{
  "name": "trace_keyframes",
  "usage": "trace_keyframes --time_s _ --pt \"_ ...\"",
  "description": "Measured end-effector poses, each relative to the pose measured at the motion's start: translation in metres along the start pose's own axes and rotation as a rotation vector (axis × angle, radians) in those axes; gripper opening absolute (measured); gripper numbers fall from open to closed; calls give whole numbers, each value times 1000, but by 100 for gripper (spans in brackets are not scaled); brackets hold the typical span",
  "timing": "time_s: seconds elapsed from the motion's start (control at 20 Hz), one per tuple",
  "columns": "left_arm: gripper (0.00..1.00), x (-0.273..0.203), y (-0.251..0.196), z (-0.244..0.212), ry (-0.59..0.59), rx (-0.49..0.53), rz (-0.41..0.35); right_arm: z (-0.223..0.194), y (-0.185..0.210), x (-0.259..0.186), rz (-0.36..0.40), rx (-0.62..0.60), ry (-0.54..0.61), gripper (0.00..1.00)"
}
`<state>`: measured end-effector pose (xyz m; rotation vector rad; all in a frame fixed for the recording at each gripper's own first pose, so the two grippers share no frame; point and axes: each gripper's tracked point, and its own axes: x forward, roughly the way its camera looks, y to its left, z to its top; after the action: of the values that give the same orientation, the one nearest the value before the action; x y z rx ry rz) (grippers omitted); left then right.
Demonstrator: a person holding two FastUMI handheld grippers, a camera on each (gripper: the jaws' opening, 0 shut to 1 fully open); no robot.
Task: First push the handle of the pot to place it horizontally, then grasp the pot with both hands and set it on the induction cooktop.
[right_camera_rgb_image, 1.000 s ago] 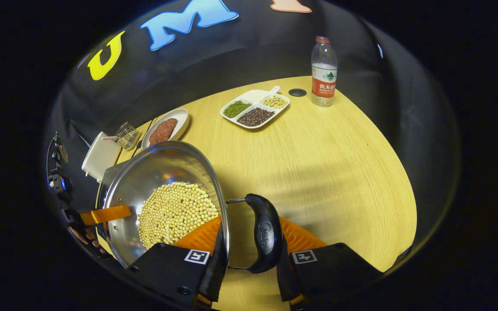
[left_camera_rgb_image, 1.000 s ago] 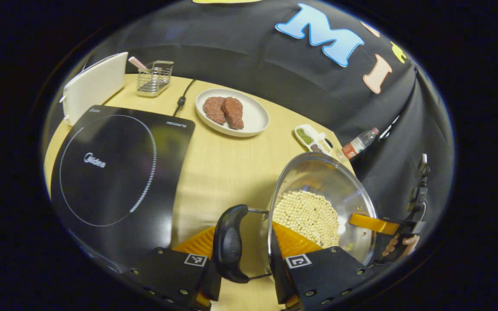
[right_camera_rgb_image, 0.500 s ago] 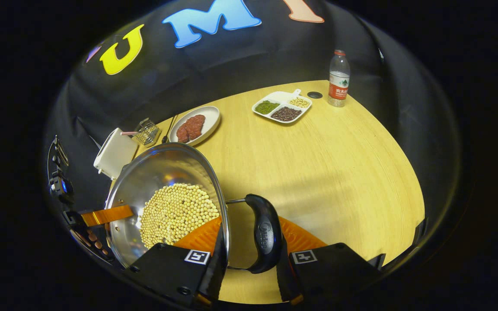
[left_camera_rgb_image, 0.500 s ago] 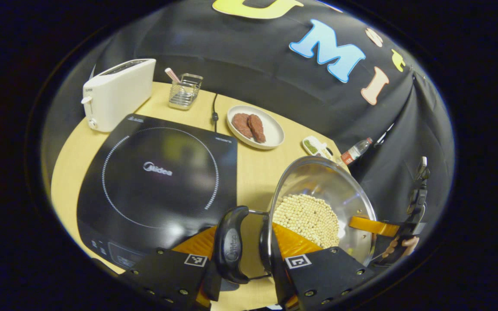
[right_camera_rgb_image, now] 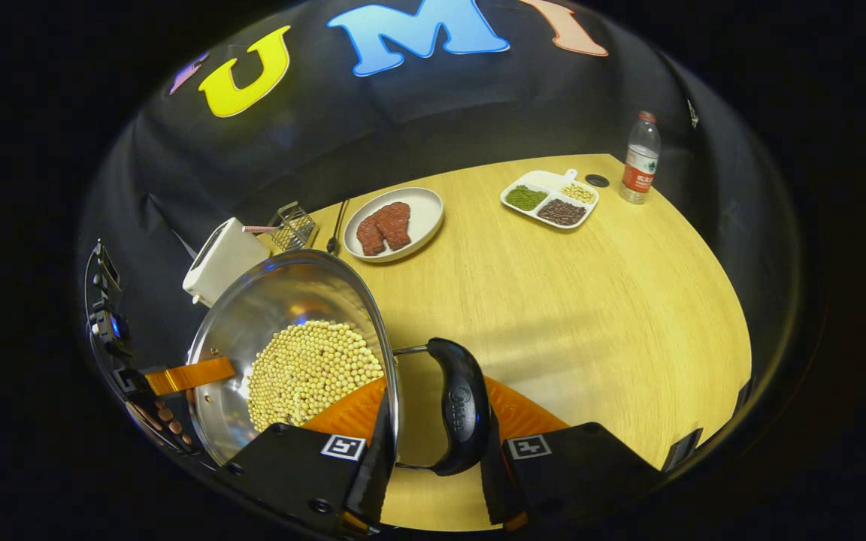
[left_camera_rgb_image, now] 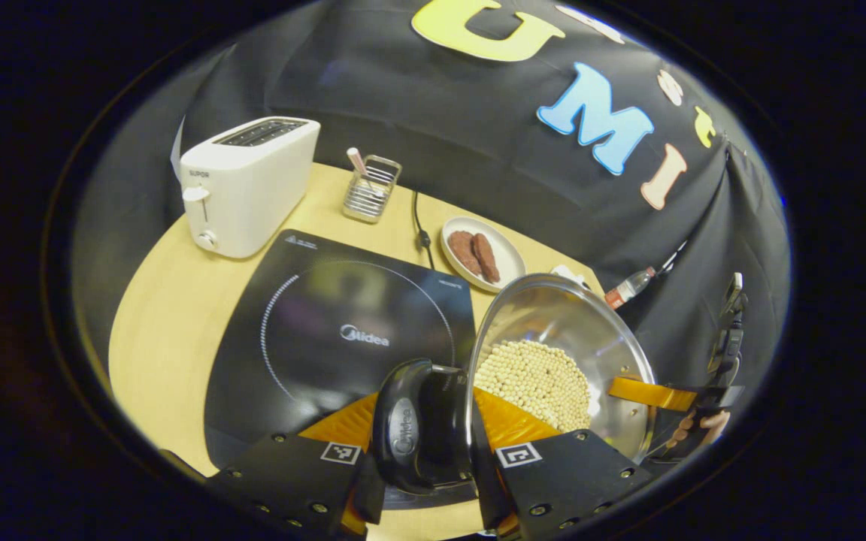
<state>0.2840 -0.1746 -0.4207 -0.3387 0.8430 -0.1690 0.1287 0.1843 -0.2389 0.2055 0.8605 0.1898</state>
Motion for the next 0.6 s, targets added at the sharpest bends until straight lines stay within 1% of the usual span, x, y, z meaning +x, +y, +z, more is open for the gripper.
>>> trace_keyframes --time_s 0.1,0.15,0.35,0.4,0.45,0.5,0.55,0.6 --pt "50 0 1 1 -14 -2 22 0 19 8 8 7 9 54" --pt "50 0 0 2 -22 -8 30 2 29 13 17 10 8 51" --pt "50 4 -4 -4 -40 -34 55 9 64 27 51 1 4 51" --pt "46 4 -3 -4 -44 -38 57 11 69 30 55 -2 3 51" --pt "54 4 -3 -6 -49 -41 60 13 75 33 60 -5 3 51" --pt "46 4 -2 -5 -54 -42 60 15 81 37 62 -6 1 51" --pt "46 5 -2 -5 -57 -44 60 16 85 40 64 -6 -1 51" --pt "54 4 -1 -4 -57 -43 60 17 88 44 65 -1 1 51"
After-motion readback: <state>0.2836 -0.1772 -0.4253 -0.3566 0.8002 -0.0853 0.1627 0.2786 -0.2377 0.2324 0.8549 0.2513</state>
